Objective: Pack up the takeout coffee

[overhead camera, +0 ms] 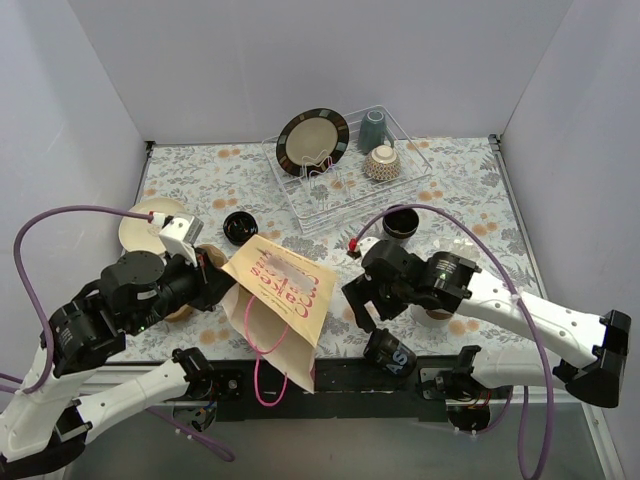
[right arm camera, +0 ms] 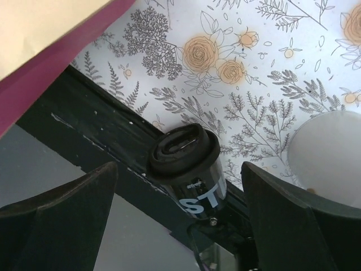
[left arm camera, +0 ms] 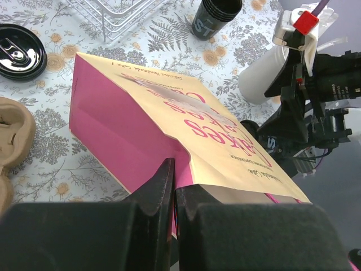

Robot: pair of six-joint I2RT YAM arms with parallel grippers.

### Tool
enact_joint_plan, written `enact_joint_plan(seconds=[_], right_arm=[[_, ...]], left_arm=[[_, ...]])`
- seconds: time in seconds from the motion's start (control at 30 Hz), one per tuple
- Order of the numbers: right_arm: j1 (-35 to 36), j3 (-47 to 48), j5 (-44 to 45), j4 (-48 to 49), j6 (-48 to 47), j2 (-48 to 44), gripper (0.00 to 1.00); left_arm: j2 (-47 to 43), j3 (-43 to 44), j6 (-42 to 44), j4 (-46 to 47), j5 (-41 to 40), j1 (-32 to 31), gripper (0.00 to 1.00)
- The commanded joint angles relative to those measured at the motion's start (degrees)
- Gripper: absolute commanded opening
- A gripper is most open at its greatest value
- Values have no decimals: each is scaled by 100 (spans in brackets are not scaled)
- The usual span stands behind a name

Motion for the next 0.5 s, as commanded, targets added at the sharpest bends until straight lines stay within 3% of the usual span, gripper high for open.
enact_joint_plan(seconds=[0.0,0.17,0.47], right_arm=[[54,248,-211,-574,-988,568,98],[318,662,-70,-1352,-1244,1518,99],[581,619,-500,-1432,-1104,1642,99]], left_arm=[[158,165,162,121,79,18,0],[255,218,206,25,140,27,0],[422,280,303,16,149,27,0]])
